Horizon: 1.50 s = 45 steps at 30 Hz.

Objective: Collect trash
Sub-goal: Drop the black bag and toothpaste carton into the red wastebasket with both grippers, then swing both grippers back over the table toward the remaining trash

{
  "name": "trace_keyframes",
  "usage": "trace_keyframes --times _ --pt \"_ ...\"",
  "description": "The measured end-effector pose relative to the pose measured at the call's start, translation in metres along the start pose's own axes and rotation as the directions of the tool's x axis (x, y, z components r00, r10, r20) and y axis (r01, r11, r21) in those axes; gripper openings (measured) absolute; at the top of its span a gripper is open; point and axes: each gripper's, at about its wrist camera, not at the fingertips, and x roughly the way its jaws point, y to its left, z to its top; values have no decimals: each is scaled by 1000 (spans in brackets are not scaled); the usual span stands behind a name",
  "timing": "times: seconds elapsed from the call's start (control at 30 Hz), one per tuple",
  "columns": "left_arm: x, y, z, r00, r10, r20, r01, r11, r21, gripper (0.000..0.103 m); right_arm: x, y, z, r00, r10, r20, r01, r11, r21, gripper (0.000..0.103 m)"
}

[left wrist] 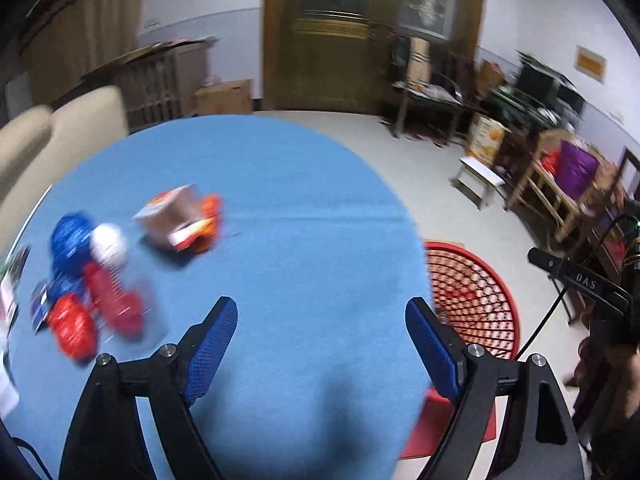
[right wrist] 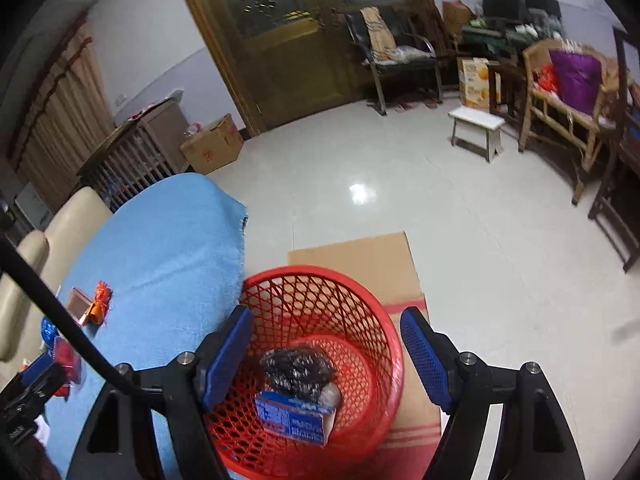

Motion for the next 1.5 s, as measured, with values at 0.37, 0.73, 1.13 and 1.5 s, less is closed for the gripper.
trace_keyframes --times 0.37,0.73,1.13,1.5 --pt "-27 75 -29 990 138 13 -134 977 -168 86 76 39 -14 998 7 57 -6 1000 -13 82" --pt "-37 118 -41 980 199 16 -188 949 -252 86 79 44 -43 1000 -12 15 12 1000 -18 84" --pt "-47 170 -54 968 252 12 -231 905 -357 86 67 61 -34 999 -30 37 32 997 -70 86" --pt "-43 190 -64 962 273 -15 -259 893 -369 86 50 1 53 977 -114 178 112 994 17 96"
